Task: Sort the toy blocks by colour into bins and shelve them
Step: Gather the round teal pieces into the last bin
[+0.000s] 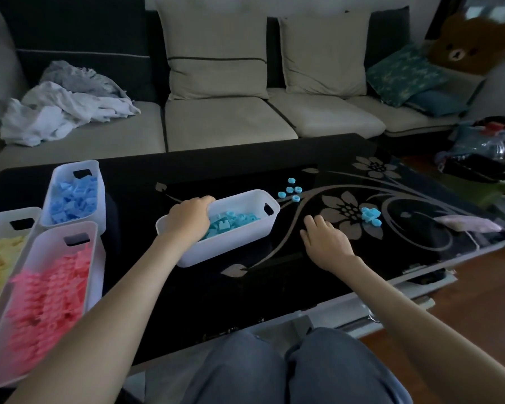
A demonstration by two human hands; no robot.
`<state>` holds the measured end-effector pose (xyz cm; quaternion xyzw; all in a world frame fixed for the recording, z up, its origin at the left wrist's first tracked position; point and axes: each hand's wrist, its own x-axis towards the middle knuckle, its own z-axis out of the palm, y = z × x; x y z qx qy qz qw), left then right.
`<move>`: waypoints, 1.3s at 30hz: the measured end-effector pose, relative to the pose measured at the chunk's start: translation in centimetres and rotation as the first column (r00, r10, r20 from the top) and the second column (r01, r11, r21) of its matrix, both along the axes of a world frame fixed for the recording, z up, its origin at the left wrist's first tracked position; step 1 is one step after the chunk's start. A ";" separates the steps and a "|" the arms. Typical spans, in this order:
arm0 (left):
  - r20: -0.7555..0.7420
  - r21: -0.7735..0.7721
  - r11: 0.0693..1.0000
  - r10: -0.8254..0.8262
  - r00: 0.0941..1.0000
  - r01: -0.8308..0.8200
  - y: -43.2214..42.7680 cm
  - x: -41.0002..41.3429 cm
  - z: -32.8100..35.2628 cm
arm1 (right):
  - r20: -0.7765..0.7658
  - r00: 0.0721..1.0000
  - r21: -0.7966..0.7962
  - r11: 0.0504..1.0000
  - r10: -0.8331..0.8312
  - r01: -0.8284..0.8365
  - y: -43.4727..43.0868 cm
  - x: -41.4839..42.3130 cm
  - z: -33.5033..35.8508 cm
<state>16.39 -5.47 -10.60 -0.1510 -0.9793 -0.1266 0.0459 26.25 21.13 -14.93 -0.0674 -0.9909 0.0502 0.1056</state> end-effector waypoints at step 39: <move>-0.090 -0.044 0.990 -0.140 0.986 0.136 8.3 -1.1 0.4 | -0.056 0.941 0.058 0.940 -0.334 0.337 11.1 -3.3 0.2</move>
